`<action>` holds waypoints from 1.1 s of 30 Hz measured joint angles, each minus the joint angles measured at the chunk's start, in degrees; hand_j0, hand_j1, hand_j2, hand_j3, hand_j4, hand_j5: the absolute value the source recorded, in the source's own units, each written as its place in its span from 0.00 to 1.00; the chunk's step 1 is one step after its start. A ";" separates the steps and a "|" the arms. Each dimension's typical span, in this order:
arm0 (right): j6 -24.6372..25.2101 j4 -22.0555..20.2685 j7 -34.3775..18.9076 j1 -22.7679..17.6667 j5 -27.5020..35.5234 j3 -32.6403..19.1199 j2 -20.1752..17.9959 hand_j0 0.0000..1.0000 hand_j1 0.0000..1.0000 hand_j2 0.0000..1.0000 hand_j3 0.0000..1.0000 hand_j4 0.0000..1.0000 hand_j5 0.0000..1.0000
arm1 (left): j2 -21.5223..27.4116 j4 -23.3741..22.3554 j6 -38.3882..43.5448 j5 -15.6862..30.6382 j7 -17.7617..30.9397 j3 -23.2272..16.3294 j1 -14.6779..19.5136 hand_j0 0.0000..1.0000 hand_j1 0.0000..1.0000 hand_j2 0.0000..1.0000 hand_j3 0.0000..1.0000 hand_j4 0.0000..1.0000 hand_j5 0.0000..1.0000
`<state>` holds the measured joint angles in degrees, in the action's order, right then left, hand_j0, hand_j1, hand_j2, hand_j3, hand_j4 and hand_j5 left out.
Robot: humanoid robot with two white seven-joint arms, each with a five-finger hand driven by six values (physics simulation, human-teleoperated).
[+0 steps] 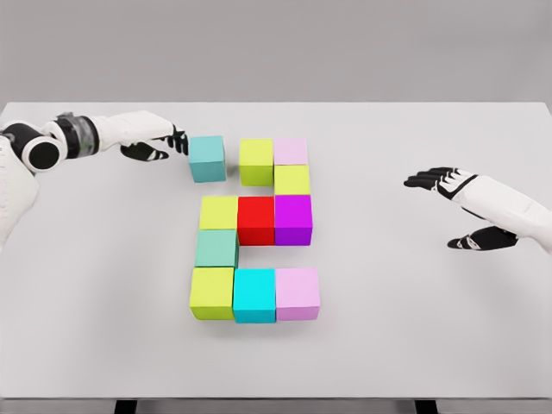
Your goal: Assemble the squares on the desktop into the number 2
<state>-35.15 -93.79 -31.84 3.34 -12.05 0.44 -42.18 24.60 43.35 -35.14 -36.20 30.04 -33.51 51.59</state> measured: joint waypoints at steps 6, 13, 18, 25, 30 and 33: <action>0.00 -0.07 0.00 0.00 0.01 0.00 -0.03 1.00 1.00 1.00 1.00 1.00 1.00 | -1.13 -0.32 0.07 -0.46 0.22 0.06 0.18 0.56 0.56 0.56 0.56 0.56 0.56; 0.00 -0.15 0.00 0.00 0.01 0.00 -0.04 1.00 1.00 1.00 1.00 1.00 1.00 | -1.80 -0.34 0.01 -0.69 0.38 0.00 0.18 0.56 0.56 0.56 0.56 0.56 0.56; 0.00 -0.15 0.00 0.00 0.01 0.00 -0.04 1.00 1.00 1.00 1.00 1.00 1.00 | -1.92 -0.38 0.01 -0.68 0.39 0.00 0.18 0.56 0.56 0.56 0.56 0.56 0.56; 0.00 -0.31 0.00 0.00 0.01 0.07 0.03 1.00 1.00 1.00 1.00 1.00 1.00 | -1.48 -0.87 -0.01 -0.69 0.36 0.13 0.18 0.56 0.56 0.56 0.56 0.56 0.56; 0.00 -0.52 0.00 0.00 0.01 0.11 0.04 1.00 1.00 1.00 1.00 1.00 1.00 | -1.12 -0.87 -0.01 -0.63 0.32 0.29 -0.09 0.56 0.56 0.56 0.56 0.56 0.56; 0.00 -0.56 0.00 0.00 0.01 0.09 0.05 1.00 1.00 1.00 1.00 1.00 1.00 | -1.03 -0.85 -0.01 -0.62 0.31 0.32 -0.09 0.56 0.56 0.56 0.56 0.56 0.56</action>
<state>-35.15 -94.35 -31.84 3.34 -12.04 0.54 -42.13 23.57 42.51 -35.14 -36.82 30.35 -33.19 51.50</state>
